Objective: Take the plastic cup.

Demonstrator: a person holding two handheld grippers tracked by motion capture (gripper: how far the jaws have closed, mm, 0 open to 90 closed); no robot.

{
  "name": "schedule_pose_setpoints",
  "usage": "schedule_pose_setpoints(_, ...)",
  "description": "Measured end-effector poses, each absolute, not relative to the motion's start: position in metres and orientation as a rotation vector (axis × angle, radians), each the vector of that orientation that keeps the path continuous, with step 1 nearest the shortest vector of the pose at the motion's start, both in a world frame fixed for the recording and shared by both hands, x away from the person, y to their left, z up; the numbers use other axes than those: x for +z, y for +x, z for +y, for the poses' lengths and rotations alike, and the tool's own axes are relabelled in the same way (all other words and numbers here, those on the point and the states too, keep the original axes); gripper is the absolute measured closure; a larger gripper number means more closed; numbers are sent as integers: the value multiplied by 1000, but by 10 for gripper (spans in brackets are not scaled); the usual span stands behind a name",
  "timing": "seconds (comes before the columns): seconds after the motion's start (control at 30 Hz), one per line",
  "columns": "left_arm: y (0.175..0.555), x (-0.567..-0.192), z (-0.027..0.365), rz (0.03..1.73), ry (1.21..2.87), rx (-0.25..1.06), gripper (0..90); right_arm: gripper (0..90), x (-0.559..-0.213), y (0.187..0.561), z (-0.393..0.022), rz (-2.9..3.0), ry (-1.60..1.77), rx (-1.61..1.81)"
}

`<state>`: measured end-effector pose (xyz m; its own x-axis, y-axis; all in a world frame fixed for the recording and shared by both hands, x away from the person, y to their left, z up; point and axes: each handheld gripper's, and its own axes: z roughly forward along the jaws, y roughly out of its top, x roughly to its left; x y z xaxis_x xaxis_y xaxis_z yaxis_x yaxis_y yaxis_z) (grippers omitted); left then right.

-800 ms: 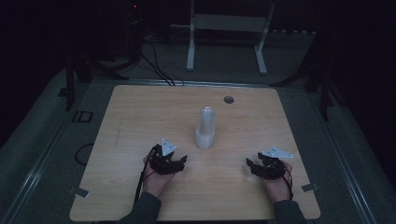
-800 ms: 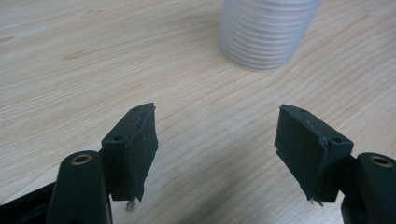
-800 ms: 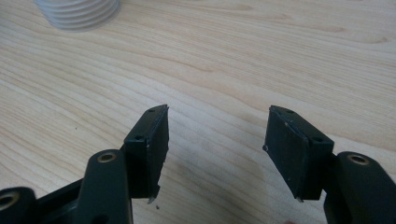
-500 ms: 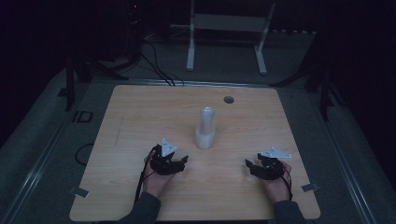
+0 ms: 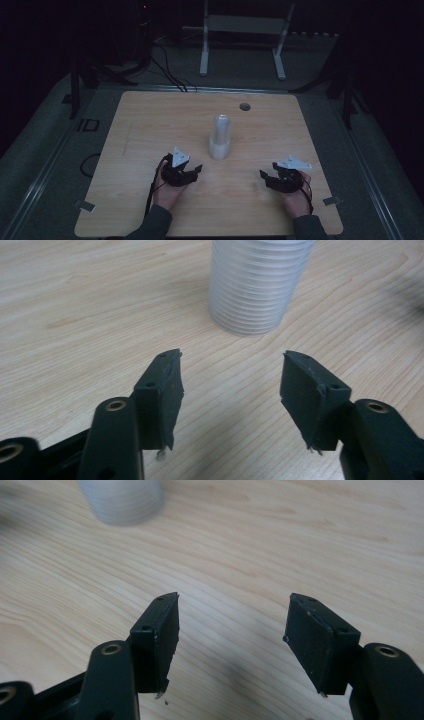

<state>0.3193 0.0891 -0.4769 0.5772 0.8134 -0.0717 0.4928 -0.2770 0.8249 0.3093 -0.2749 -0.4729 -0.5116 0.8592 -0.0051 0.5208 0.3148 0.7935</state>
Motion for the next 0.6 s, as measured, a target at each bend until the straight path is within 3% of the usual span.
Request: schedule_pose_setpoints(0.6,331,-461,74,1027,1955,454,400,382,-432,315,-253,2167,1108,1107)
